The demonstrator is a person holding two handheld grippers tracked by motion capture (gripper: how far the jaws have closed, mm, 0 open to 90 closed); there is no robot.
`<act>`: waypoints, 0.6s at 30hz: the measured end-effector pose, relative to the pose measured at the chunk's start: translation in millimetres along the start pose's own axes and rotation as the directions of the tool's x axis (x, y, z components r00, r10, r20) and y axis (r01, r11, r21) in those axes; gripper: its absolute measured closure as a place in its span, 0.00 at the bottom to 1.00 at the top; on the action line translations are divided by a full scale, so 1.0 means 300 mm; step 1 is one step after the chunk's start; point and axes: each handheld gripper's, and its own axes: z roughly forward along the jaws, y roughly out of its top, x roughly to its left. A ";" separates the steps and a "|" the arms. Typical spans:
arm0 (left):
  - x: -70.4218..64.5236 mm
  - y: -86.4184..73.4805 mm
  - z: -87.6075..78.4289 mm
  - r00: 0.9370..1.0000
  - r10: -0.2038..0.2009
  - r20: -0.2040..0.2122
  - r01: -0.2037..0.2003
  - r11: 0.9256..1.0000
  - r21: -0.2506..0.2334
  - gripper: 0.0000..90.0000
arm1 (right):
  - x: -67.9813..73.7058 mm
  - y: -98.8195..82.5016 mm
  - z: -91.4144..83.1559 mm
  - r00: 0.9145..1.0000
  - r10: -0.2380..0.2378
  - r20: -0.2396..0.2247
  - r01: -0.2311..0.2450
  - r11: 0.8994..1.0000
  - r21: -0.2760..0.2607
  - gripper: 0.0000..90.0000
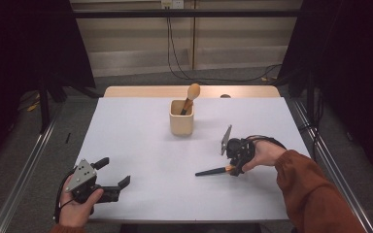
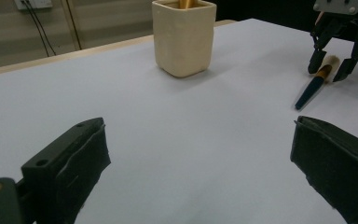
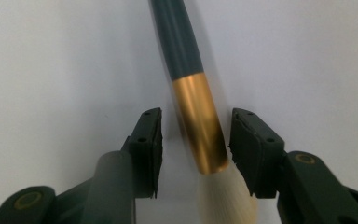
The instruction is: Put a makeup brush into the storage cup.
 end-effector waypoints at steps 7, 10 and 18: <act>-0.003 -0.002 0.008 1.000 0.004 0.006 -0.004 1.000 0.015 0.04 | -0.001 0.001 0.010 1.000 -0.002 0.021 0.002 1.000 0.031 0.71; -0.002 -0.002 0.008 1.000 0.002 0.006 -0.003 1.000 0.011 0.04 | 0.003 0.007 0.012 1.000 -0.010 0.029 0.009 0.999 0.042 0.71; -0.003 -0.002 0.012 1.000 -0.002 0.008 0.002 1.000 0.009 0.04 | 0.015 0.015 0.014 0.998 -0.034 0.047 0.031 0.998 0.055 0.75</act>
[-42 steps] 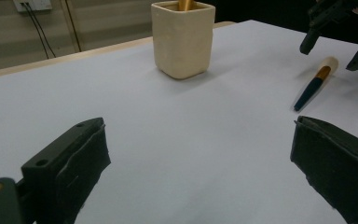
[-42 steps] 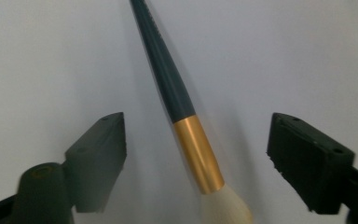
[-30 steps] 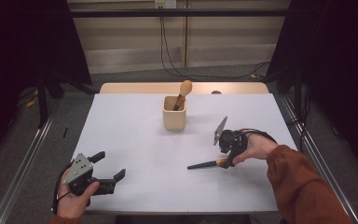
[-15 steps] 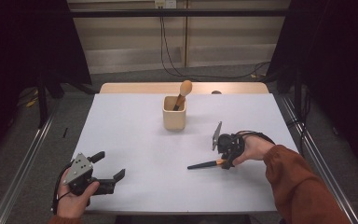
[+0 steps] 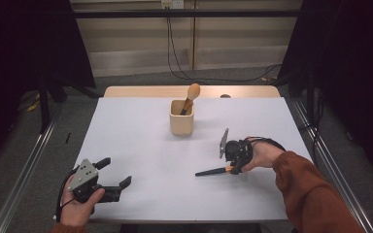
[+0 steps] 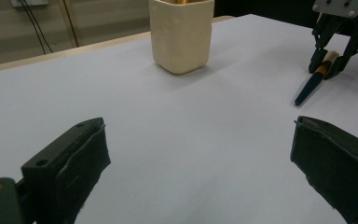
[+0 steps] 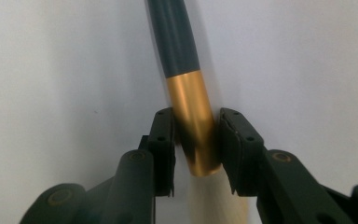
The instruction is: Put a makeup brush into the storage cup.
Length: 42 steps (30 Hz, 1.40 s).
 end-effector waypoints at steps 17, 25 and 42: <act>0.006 0.000 0.002 1.000 0.003 0.001 -0.003 1.000 0.007 0.04 | 0.008 -0.003 -0.002 1.000 0.027 -0.001 -0.027 1.000 -0.016 0.83; 0.006 0.000 -0.001 1.000 0.004 0.002 -0.004 1.000 0.003 0.04 | 0.006 -0.010 -0.016 0.999 0.046 -0.021 -0.047 0.998 -0.040 0.83; 0.005 0.001 -0.003 1.000 -0.001 0.000 0.001 1.000 0.002 0.04 | 0.008 -0.073 -0.081 0.980 0.196 -0.029 -0.197 0.945 -0.262 0.83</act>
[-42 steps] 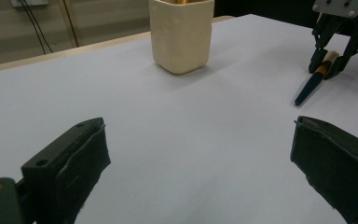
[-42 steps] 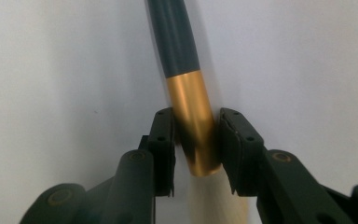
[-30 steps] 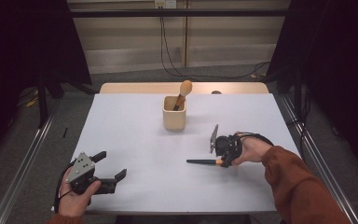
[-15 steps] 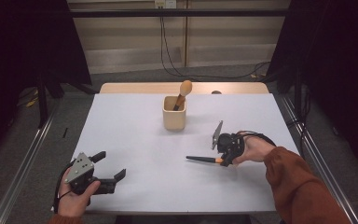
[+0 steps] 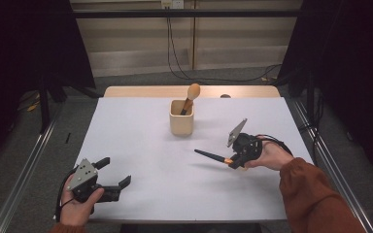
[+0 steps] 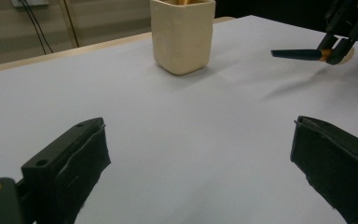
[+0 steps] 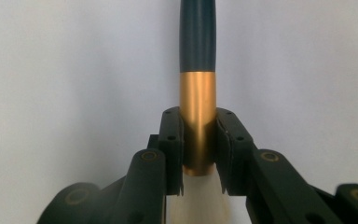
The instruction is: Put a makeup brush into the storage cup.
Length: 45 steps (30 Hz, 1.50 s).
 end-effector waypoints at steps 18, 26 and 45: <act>-0.004 0.003 -0.004 1.000 -0.004 0.001 0.004 1.000 -0.016 0.04 | 0.030 -0.045 0.020 0.982 0.165 0.092 -0.143 0.967 -0.210 0.83; -0.010 0.005 -0.007 1.000 -0.009 0.000 0.009 1.000 -0.019 0.04 | 0.028 -0.071 0.018 0.961 0.257 0.100 -0.207 0.912 -0.353 0.83; -0.054 0.031 -0.003 0.998 -0.009 0.059 0.012 0.999 -0.051 0.04 | 0.049 -0.142 0.001 0.952 0.300 0.053 -0.213 0.780 -0.589 0.83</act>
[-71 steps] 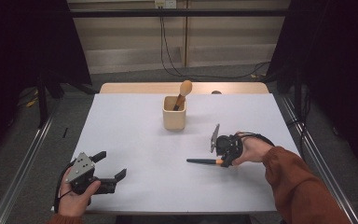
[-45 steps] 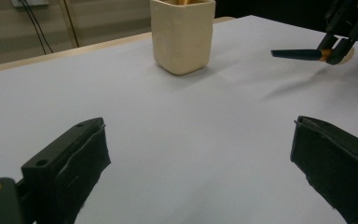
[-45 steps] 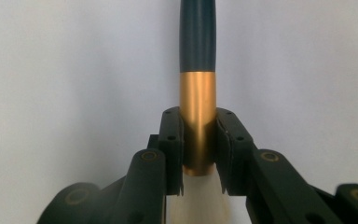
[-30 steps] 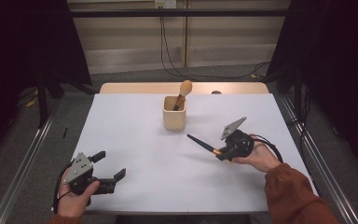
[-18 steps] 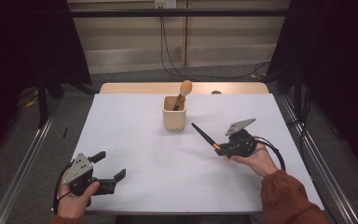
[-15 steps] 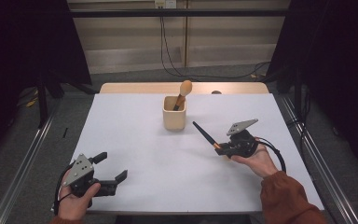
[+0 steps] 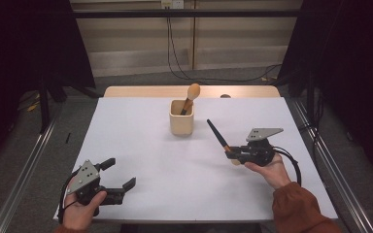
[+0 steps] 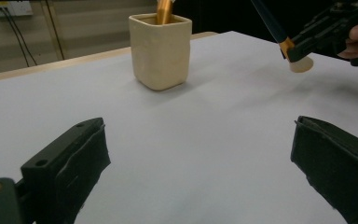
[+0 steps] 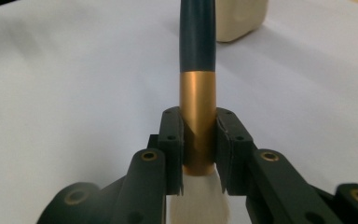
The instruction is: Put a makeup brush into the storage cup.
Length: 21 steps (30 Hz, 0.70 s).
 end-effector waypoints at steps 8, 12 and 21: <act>-0.021 0.017 0.018 0.999 -0.004 0.047 0.005 1.000 -0.027 0.02 | 0.056 0.028 -0.002 0.996 -0.030 -0.087 0.027 0.999 -0.040 0.83; -0.034 0.022 0.029 0.998 0.009 0.068 -0.007 0.999 -0.031 0.02 | 0.073 0.039 0.009 0.993 -0.047 -0.107 0.043 0.998 -0.039 0.83; -0.051 0.038 0.057 0.995 0.040 0.096 -0.039 0.999 -0.016 0.02 | 0.113 0.070 0.043 0.983 -0.096 -0.160 0.094 0.995 -0.018 0.83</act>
